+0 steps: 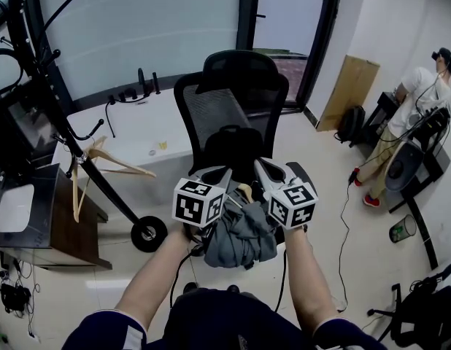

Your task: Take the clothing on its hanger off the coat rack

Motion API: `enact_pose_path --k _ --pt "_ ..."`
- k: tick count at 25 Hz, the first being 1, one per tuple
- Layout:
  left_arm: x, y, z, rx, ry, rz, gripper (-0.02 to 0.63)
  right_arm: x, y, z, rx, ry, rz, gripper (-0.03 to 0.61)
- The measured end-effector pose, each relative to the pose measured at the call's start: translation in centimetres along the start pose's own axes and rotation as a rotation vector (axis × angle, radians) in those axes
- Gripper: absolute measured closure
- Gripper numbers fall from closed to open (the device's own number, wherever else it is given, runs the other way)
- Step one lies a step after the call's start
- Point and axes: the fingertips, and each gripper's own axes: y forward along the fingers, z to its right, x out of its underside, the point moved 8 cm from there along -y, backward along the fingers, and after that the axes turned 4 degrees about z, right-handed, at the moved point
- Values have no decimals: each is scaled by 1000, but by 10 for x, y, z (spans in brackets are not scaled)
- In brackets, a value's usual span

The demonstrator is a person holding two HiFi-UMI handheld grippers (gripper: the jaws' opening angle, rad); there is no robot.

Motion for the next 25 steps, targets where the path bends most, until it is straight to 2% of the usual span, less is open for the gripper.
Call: enact_pose_path --k 25 --pt "-1 -3 1 1 7 2 601 1 1 -2 -10 21 2 577"
